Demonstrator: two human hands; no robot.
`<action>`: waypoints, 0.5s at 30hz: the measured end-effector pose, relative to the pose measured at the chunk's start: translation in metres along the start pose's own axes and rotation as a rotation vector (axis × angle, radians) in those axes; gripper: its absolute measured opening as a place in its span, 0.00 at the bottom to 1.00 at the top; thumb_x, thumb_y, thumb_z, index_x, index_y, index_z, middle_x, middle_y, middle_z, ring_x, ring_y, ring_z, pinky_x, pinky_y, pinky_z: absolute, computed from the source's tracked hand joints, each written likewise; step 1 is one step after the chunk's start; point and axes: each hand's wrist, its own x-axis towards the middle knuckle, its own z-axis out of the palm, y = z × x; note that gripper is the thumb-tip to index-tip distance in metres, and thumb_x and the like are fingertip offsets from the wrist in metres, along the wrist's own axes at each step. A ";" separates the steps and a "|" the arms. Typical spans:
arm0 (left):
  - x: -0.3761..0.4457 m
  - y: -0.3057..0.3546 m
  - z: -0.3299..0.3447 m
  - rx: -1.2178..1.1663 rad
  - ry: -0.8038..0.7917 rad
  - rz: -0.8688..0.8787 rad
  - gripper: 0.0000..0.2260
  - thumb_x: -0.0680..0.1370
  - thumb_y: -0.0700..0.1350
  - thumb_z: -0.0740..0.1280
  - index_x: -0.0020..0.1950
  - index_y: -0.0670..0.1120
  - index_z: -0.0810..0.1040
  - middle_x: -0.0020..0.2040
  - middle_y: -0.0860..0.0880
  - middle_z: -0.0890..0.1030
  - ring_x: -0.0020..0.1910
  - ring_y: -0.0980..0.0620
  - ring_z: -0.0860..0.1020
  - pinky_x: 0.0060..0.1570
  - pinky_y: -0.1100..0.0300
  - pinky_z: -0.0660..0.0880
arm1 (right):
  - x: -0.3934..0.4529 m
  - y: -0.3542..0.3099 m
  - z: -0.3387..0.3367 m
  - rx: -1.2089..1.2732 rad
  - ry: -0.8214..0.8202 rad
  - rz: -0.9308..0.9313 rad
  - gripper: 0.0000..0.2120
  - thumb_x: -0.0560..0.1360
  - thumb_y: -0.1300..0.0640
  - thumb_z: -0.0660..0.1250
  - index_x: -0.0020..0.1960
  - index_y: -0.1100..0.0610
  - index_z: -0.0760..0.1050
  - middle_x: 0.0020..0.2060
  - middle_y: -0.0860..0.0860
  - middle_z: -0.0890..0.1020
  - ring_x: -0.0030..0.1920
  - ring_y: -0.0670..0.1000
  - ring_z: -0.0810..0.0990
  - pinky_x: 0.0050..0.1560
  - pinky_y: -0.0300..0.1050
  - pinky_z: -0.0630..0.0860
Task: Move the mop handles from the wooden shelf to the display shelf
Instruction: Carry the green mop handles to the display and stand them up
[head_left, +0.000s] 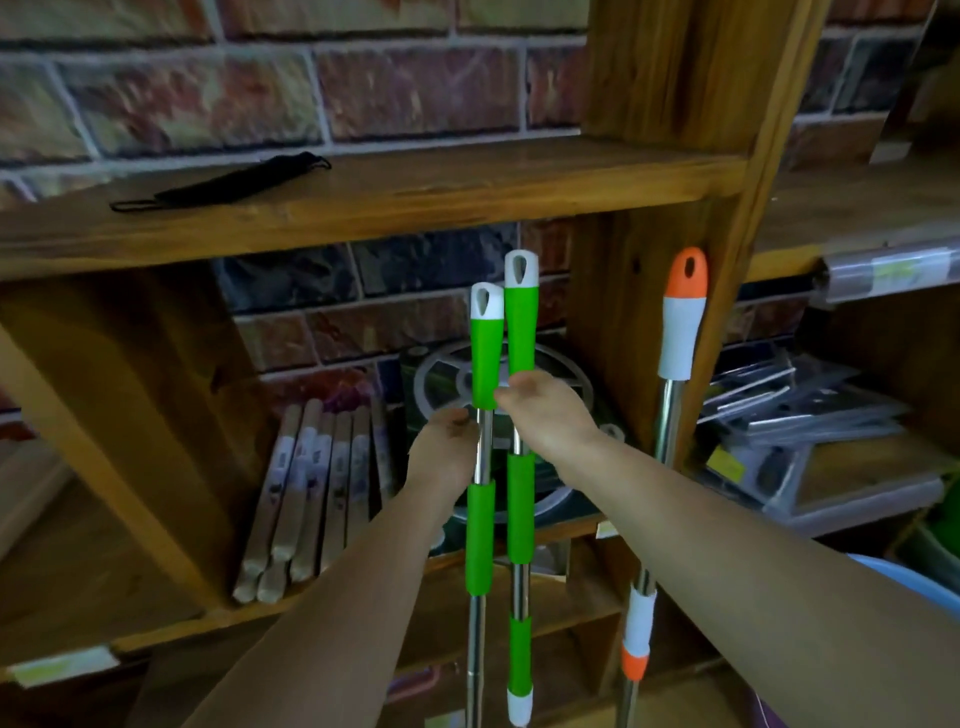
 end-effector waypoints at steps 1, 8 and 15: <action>0.010 0.002 0.005 0.007 0.006 -0.002 0.14 0.80 0.45 0.59 0.64 0.43 0.71 0.45 0.51 0.77 0.44 0.48 0.77 0.43 0.58 0.71 | 0.008 0.002 -0.001 -0.009 0.002 -0.009 0.16 0.78 0.52 0.59 0.64 0.56 0.70 0.59 0.55 0.75 0.59 0.55 0.73 0.54 0.44 0.67; 0.057 0.009 0.027 0.105 0.076 0.092 0.12 0.76 0.43 0.62 0.57 0.40 0.74 0.54 0.37 0.79 0.54 0.40 0.77 0.49 0.52 0.72 | 0.042 0.007 0.004 0.004 0.008 -0.059 0.21 0.77 0.54 0.61 0.68 0.58 0.67 0.66 0.55 0.73 0.66 0.54 0.71 0.62 0.44 0.66; 0.055 0.016 0.030 0.100 -0.059 0.113 0.07 0.77 0.47 0.58 0.48 0.44 0.70 0.54 0.37 0.77 0.58 0.41 0.75 0.55 0.53 0.71 | 0.043 0.012 0.002 -0.002 0.009 -0.067 0.20 0.77 0.54 0.61 0.68 0.57 0.68 0.65 0.55 0.74 0.64 0.55 0.72 0.63 0.45 0.68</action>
